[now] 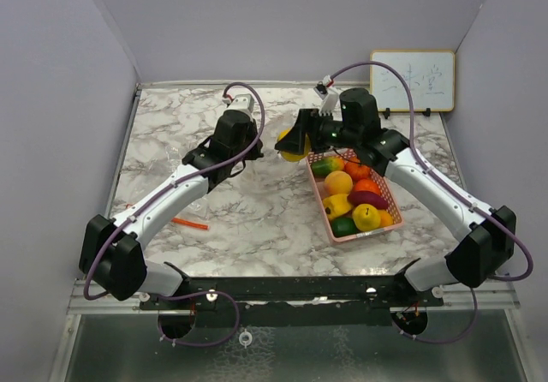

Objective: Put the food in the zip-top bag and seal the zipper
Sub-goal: Place the fake fruit in the zipper food storage bag.

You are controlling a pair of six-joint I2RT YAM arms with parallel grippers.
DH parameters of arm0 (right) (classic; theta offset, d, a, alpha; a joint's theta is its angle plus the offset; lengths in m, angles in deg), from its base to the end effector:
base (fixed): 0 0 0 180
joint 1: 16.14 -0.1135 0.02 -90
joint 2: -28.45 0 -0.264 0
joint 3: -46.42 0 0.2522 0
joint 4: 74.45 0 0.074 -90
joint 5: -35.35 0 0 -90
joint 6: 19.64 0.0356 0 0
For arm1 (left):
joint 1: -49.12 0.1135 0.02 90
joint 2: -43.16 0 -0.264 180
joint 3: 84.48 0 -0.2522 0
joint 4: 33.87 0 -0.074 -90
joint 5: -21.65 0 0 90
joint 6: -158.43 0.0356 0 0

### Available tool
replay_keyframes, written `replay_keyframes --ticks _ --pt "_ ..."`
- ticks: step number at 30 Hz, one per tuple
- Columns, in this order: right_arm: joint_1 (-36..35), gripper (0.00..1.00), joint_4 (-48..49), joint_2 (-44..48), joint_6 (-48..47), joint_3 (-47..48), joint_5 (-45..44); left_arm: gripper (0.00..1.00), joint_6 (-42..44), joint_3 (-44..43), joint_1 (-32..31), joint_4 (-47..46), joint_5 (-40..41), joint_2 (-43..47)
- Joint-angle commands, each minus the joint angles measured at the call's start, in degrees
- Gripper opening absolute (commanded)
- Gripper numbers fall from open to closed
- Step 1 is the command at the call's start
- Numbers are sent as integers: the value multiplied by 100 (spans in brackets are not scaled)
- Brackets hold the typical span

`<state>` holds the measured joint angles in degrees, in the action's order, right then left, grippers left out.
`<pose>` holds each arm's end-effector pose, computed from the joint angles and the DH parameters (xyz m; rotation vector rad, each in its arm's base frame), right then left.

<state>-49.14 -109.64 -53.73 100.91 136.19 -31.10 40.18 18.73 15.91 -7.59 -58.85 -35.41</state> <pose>0.2678 0.1909 0.3590 -0.3218 2.1740 1.0817 0.2676 -0.1682 0.3131 -0.0137 2.0899 -0.4910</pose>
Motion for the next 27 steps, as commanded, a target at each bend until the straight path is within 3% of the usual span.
replay_keyframes --ticks 1,8,9,13,14,21,27 --pt "-72 40 664 -146 449 21 122 0 -593 -332 23 180 -586 -23" --pt "-191 52 -19 -405 267 304 -1317 0 -1503 -235 21 132 -1260 37" --pt "-218 58 -157 -431 240 367 -1589 0 -1592 -174 20 76 -1328 49" --pt "-308 96 -675 -541 -37 710 -2103 0 -1797 1 25 -33 -1421 55" --pt "-324 100 -765 -542 -59 774 -2194 0 -1818 15 25 -45 -1438 36" --pt "-331 99 -1327 -164 -188 1033 -2963 0 -1914 39 24 -143 -1501 -136" --pt "-322 99 -3566 215 381 1018 -4548 0 -2024 43 25 -148 -1438 -128"
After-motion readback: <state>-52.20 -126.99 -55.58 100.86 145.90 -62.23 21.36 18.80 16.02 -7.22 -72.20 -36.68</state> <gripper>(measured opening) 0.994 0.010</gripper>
